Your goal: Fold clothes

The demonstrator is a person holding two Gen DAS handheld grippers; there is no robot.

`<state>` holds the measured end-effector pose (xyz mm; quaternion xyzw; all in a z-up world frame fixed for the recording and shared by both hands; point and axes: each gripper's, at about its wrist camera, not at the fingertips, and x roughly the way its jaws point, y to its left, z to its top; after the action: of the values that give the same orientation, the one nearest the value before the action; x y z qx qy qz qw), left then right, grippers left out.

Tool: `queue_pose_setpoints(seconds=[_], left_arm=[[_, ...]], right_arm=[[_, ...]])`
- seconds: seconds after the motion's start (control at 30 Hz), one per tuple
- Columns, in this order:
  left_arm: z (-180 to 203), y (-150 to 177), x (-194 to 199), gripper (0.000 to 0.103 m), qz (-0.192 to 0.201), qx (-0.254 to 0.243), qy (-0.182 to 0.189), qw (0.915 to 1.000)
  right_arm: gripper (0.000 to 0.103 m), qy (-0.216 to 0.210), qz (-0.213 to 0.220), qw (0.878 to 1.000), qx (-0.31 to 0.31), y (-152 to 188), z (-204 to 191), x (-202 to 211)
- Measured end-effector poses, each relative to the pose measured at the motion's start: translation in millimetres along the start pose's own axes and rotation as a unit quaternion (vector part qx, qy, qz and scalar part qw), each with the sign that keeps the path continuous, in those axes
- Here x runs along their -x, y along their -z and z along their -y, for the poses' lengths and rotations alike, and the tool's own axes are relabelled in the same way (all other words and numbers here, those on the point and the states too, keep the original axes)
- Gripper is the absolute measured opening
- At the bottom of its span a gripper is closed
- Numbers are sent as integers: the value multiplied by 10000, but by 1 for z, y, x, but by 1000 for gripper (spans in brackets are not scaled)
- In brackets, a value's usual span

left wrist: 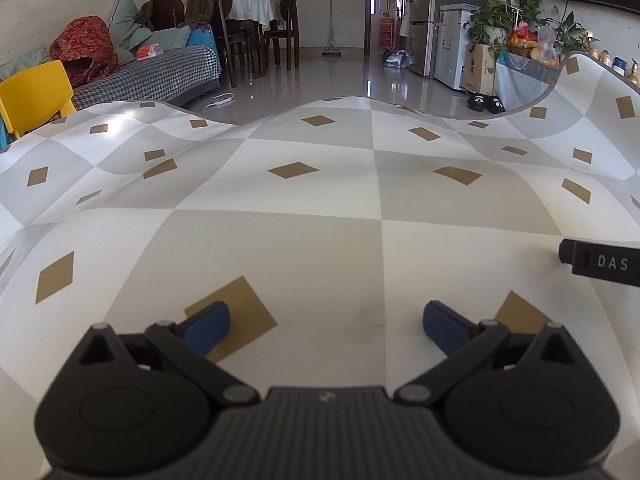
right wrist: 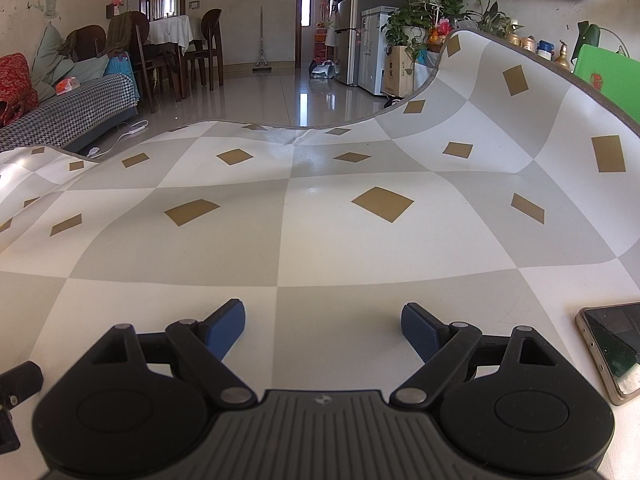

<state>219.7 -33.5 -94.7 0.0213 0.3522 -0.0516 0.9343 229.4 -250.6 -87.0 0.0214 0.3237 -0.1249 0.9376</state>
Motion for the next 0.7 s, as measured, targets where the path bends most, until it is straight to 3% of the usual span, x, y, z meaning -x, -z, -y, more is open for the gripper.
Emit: queue_pose_setpoints(seconds=[0.7], left_arm=[[-1,2,0,103,35,-1,-1,10000]], right_arm=[[85,0,-1,10000,1,0,0,0]])
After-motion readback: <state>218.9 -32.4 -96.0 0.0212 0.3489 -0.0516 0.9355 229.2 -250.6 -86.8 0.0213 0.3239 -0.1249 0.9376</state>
